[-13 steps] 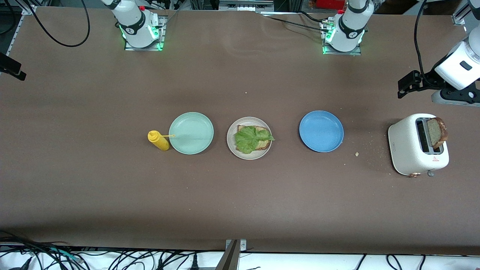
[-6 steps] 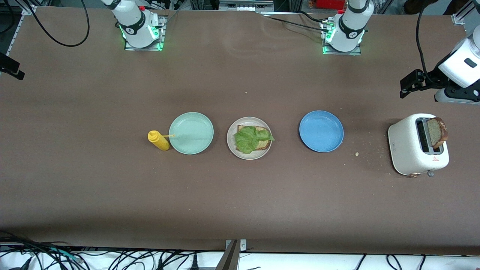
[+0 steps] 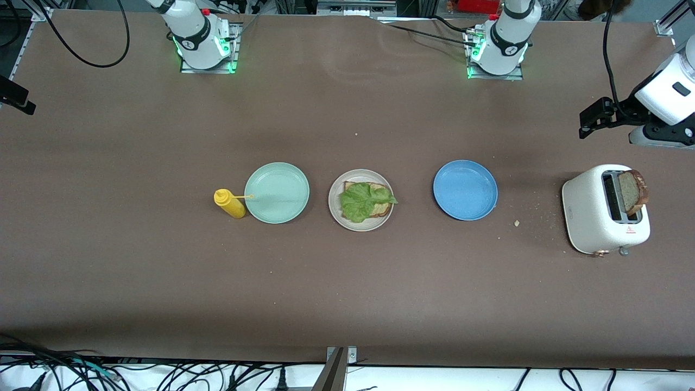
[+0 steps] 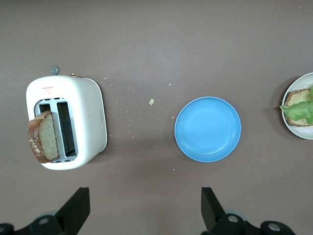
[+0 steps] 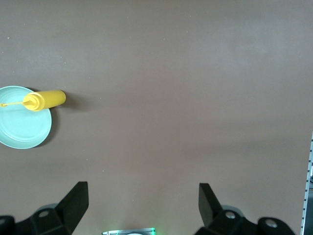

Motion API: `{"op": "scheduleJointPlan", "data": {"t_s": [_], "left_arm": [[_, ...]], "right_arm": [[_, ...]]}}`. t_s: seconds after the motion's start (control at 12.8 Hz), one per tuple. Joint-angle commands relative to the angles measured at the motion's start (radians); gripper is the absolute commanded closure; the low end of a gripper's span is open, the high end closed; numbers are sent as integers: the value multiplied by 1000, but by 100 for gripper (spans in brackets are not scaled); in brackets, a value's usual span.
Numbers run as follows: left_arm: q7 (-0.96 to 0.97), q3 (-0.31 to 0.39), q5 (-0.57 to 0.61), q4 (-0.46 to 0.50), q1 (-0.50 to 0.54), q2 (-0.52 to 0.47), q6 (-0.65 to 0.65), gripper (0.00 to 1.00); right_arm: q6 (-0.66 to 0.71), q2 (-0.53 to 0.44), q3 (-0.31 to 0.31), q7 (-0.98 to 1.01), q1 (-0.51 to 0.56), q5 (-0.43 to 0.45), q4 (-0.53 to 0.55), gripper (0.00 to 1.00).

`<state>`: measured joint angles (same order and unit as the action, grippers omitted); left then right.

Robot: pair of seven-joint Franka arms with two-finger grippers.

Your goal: Make sandwich in beige plate with both arms

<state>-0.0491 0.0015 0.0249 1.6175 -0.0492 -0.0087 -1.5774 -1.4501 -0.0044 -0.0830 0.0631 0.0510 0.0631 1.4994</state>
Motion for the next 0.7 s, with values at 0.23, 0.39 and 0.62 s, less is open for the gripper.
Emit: {"op": "scheduleJointPlan", "data": {"t_s": [0.23, 0.39, 0.62], "left_arm": [[-18, 0, -19, -14, 6, -2, 19, 0], [-17, 0, -20, -14, 5, 3, 14, 0], [-17, 2, -22, -14, 6, 15, 8, 0]], "right_arm": [[28, -2, -11, 4, 0, 14, -19, 0], [28, -2, -1, 3, 0, 15, -19, 0], [30, -11, 2, 4, 0, 12, -19, 0]]}}
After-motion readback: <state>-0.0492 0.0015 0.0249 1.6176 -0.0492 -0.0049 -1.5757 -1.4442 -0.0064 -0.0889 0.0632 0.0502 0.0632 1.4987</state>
